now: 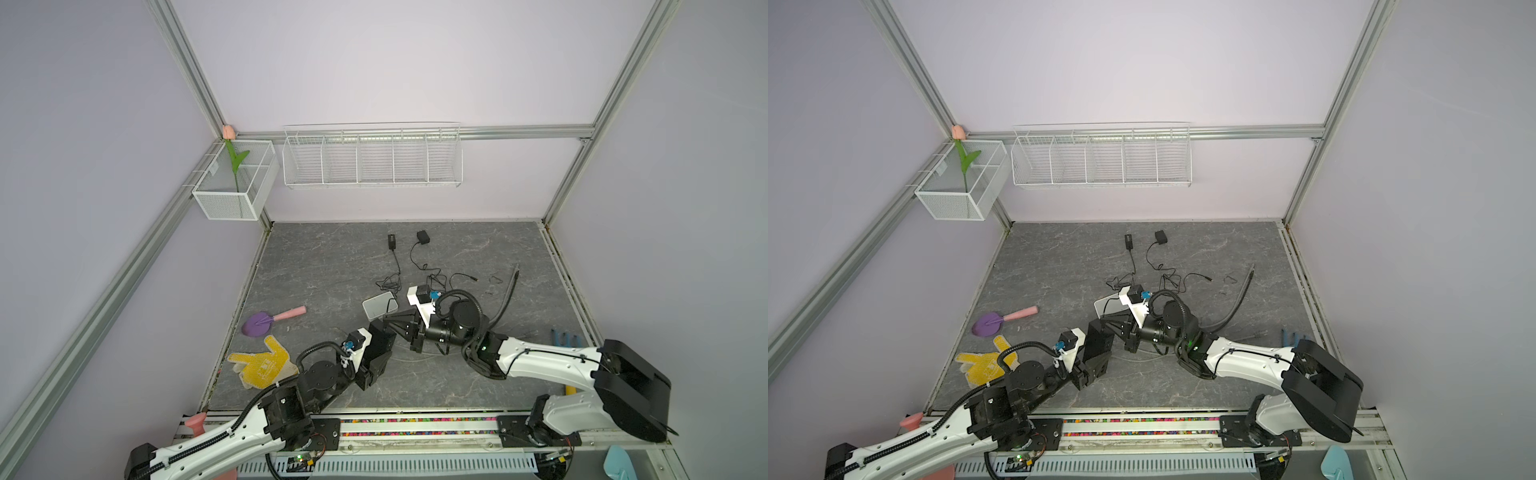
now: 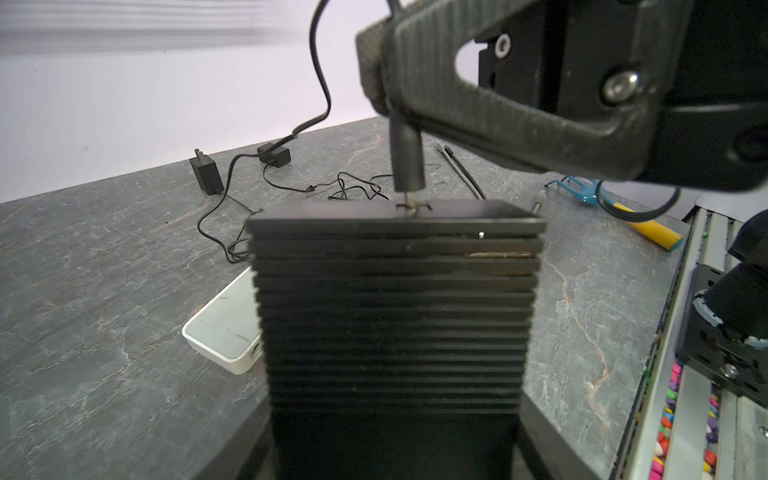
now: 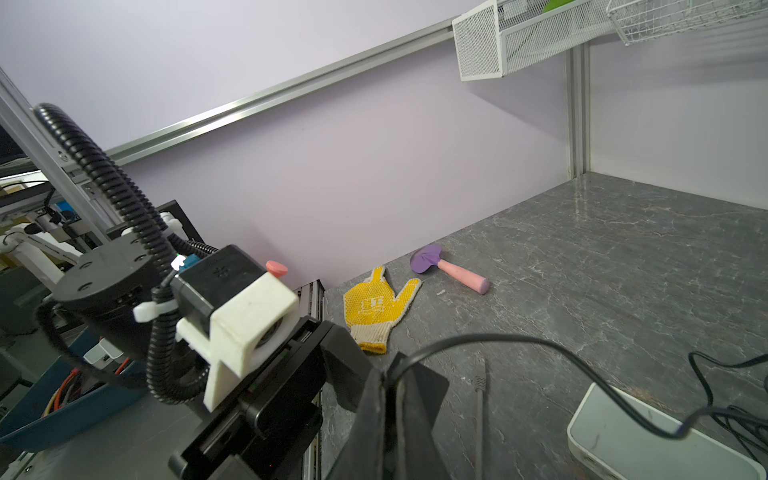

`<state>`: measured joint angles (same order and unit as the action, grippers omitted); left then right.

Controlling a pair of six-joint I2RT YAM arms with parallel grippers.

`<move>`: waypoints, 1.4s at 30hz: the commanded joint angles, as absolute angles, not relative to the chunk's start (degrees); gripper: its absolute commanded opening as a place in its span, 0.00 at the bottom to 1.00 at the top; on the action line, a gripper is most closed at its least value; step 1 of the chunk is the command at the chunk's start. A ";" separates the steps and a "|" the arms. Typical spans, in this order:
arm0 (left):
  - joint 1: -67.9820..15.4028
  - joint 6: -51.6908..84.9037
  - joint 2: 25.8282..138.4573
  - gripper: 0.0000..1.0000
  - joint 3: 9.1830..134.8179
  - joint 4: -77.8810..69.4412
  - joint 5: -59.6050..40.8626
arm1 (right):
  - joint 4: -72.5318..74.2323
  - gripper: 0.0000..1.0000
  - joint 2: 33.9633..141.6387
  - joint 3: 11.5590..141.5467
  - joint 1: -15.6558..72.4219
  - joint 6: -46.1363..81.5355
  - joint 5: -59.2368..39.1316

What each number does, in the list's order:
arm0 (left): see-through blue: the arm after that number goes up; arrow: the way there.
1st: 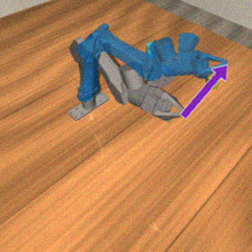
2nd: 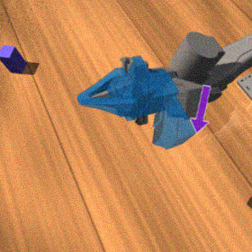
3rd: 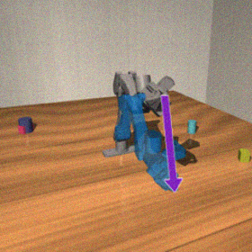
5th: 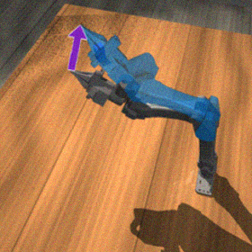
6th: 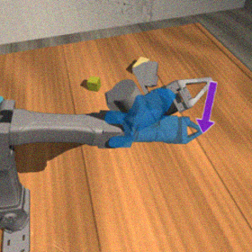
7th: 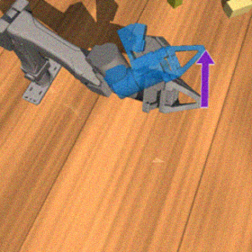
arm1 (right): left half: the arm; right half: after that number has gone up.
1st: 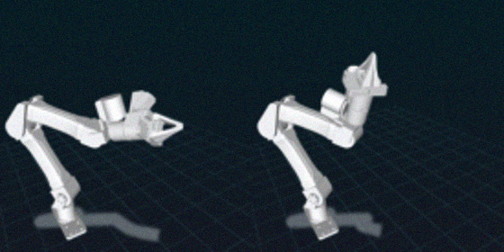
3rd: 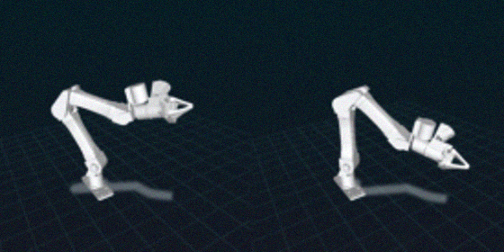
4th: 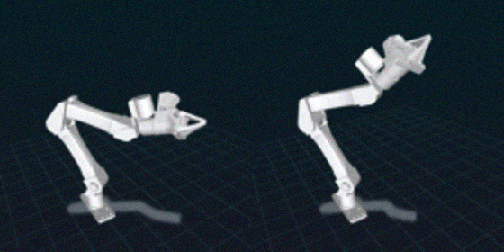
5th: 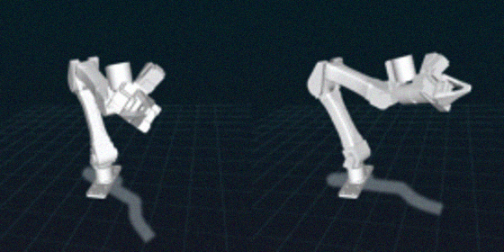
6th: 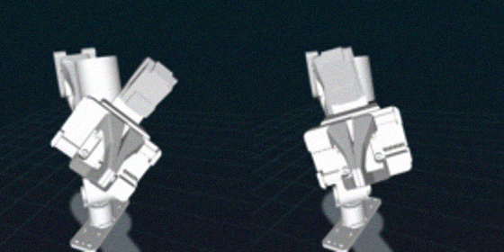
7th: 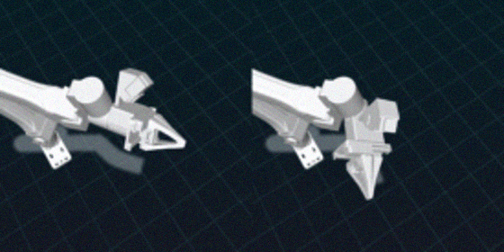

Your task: Insert the plug into the switch port

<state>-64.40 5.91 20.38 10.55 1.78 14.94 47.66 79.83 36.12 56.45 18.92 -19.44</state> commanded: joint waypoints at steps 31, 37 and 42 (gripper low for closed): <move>-64.84 -0.27 10.05 0.00 24.53 -15.35 10.97 | 22.26 0.07 86.34 35.86 56.86 18.70 -18.22; -64.86 -0.47 15.51 0.00 26.24 -15.42 15.19 | 19.78 0.07 84.15 34.06 57.68 20.91 -11.16; -64.86 -1.08 16.93 0.00 26.68 -17.16 15.83 | 21.74 0.07 82.86 32.42 58.01 19.79 -14.79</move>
<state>-63.81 2.15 18.41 17.61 11.11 18.50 41.71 79.07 37.56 56.23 20.34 -10.76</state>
